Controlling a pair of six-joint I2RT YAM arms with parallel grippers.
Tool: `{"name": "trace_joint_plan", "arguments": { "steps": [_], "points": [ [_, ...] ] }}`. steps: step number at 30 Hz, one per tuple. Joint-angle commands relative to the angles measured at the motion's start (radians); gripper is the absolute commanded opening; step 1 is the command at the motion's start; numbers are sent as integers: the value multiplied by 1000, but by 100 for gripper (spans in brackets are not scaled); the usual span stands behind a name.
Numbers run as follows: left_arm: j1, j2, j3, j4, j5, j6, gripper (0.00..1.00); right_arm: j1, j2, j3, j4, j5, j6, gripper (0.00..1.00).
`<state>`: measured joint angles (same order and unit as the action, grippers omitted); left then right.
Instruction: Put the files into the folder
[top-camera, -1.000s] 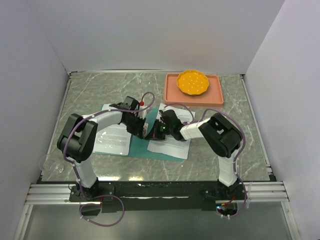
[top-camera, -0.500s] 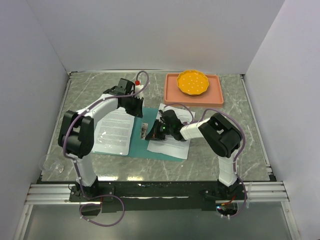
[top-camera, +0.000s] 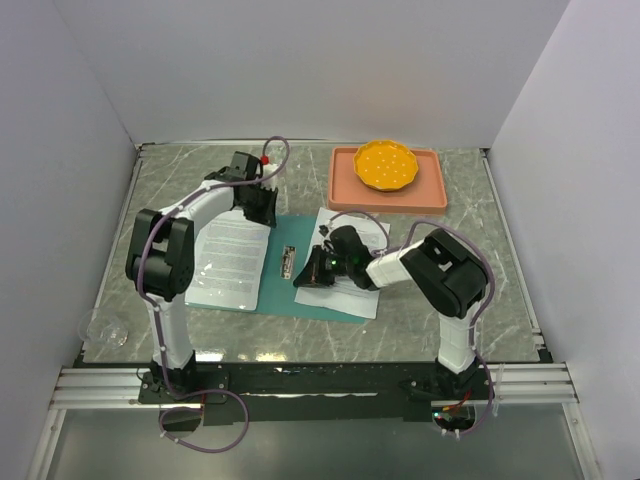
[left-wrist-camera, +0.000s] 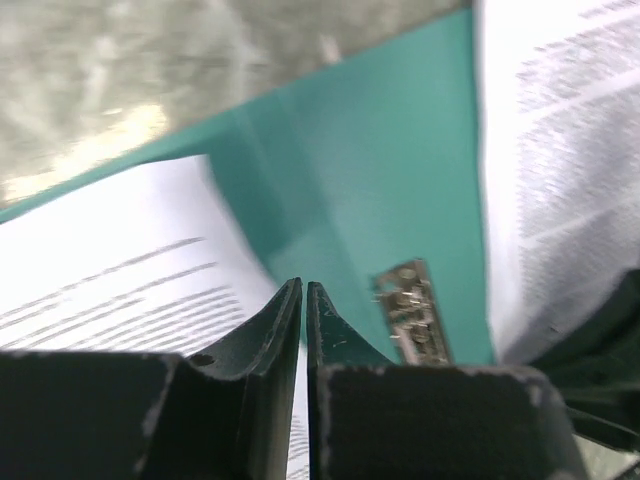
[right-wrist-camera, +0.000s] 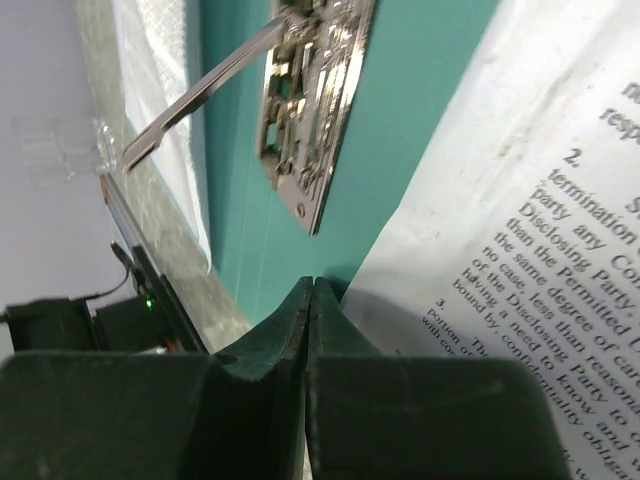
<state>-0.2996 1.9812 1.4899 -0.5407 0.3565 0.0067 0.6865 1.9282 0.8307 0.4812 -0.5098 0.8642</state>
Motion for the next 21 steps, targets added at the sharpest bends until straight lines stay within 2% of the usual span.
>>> {"name": "trace_joint_plan", "arguments": {
  "steps": [1,6,10,21],
  "points": [
    [39,-42,29,18,-34,-1,15,16,-61,11,140,-6,-66,0],
    [85,-99,-16,-5,-24,7,18,65,-52,30,273,27,-134,0],
    [114,-143,-77,2,-37,27,24,77,4,123,237,22,-149,0],
    [125,-134,-230,48,-172,95,28,79,98,220,180,65,-142,0]
  ]
}}
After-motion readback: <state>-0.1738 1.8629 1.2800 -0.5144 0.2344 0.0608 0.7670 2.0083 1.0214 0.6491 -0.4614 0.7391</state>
